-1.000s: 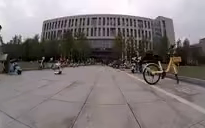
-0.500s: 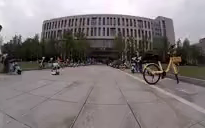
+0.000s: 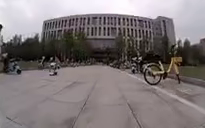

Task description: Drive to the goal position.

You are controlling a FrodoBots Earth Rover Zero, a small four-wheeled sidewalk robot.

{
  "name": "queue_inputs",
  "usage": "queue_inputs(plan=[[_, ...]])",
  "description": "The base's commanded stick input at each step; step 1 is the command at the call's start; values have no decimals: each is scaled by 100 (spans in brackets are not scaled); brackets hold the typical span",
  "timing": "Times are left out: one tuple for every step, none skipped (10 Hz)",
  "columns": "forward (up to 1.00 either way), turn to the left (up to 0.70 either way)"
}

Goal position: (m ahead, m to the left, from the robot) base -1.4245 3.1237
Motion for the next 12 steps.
queue_inputs(plan=[[70,0],[70,0],[70,0],[70,0],[70,0],[70,0],[70,0],[70,0],[70,0],[70,0],[70,0],[70,0]])
